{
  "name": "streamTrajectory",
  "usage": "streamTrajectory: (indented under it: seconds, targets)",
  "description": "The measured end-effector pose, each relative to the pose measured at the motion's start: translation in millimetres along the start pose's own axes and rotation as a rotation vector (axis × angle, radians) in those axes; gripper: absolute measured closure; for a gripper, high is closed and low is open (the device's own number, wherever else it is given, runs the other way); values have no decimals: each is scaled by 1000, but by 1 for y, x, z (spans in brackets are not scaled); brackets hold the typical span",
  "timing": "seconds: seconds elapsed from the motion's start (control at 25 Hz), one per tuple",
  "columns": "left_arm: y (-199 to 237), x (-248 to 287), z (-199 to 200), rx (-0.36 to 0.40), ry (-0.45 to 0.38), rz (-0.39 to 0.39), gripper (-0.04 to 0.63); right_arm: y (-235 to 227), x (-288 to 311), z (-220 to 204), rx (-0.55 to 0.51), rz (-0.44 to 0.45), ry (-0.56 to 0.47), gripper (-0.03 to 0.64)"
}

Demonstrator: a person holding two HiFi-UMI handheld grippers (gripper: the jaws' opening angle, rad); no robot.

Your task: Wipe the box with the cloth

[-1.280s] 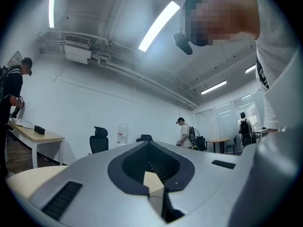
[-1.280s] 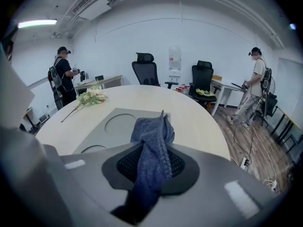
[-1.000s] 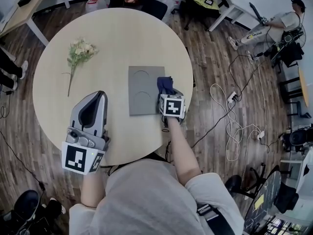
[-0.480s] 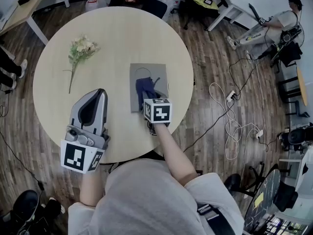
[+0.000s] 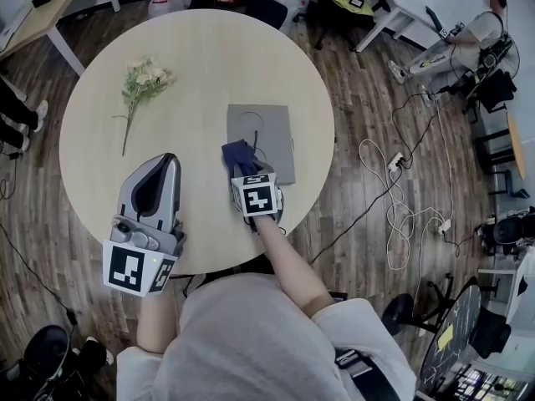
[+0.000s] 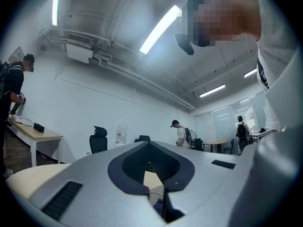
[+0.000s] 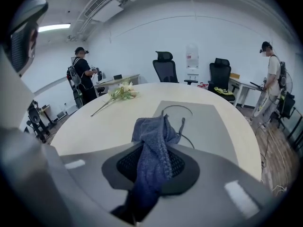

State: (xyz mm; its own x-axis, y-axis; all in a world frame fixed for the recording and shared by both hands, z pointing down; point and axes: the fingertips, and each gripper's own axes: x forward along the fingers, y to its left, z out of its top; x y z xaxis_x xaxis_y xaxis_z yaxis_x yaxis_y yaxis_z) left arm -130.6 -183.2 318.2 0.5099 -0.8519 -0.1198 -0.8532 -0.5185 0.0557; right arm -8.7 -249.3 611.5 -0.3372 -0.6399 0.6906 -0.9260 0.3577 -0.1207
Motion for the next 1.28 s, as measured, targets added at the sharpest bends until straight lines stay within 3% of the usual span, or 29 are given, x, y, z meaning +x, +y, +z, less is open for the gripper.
streamTrajectory:
  seconds: [0.36,0.84,1.28]
  targets:
    - [-10,9,-2,-5,-1,-52,588,-40,-10,-10,-5,-89,-23,534]
    - [-20,21,1,-1,-3,-78,588,-65,-28,-11,15,-124,-48,534]
    - [-31,36,-2,-18,-14,-119,588,-132,-48,-27,33,-264,-47,535]
